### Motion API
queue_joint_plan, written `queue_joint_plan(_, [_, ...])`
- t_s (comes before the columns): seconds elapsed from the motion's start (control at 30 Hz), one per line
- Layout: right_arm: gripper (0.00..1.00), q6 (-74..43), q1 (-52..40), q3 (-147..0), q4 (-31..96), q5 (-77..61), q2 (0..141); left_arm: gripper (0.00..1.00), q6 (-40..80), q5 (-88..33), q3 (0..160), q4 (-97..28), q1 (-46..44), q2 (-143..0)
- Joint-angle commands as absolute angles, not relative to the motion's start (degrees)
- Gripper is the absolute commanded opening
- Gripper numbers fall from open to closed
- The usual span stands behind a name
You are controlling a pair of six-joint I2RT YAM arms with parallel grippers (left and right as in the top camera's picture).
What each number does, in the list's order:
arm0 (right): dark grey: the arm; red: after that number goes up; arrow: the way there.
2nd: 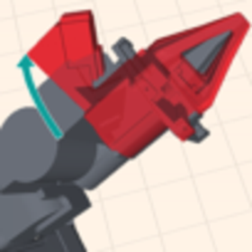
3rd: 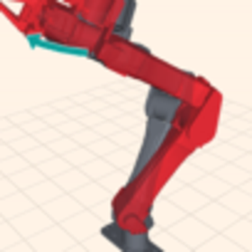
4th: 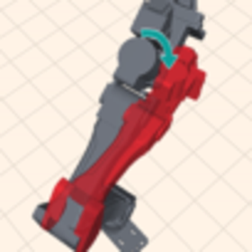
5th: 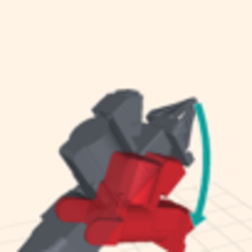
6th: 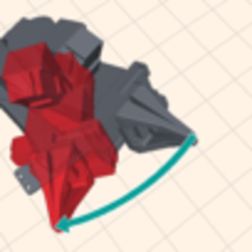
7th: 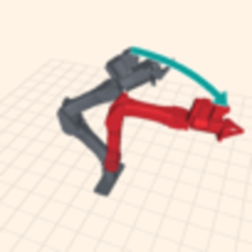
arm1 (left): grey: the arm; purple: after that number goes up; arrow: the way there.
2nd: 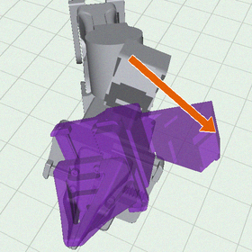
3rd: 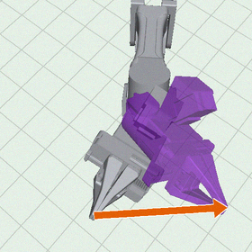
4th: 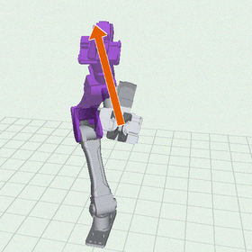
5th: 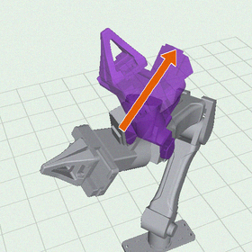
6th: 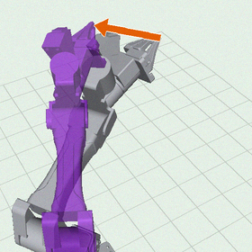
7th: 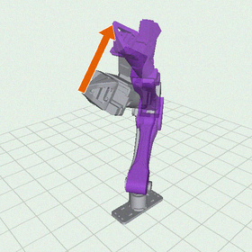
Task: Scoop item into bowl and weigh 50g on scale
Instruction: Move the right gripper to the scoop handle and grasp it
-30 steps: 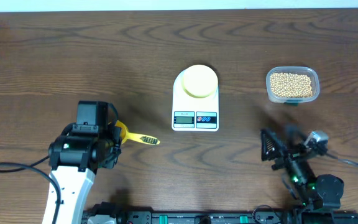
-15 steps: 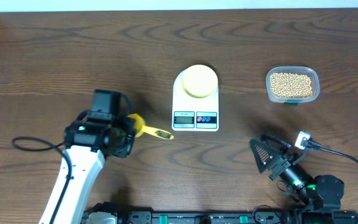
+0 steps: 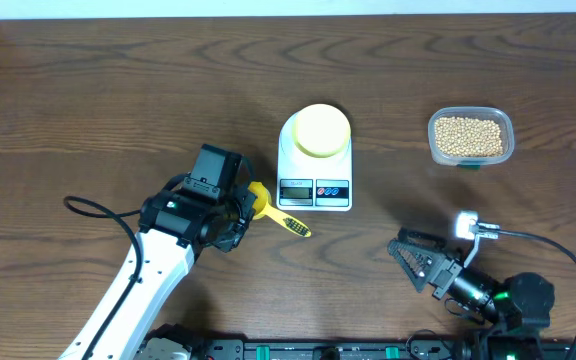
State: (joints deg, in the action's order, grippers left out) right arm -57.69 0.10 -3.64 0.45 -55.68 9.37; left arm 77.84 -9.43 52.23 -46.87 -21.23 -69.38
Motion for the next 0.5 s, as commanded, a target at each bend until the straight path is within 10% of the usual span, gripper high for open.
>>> queue_joint_plan(0.0, [0.94, -56.4, -2.0, -7.7, 0.2, -55.7, 14.9, 0.07, 78.1, -7.9, 53.8, -47.0, -21.4, -69.6])
queue_joint_plan(0.47, [0.99, -45.5, -21.4, -24.4, -0.3, -40.2, 45.4, 0.07, 78.1, -8.2, 53.8, -47.0, -21.4, -69.6])
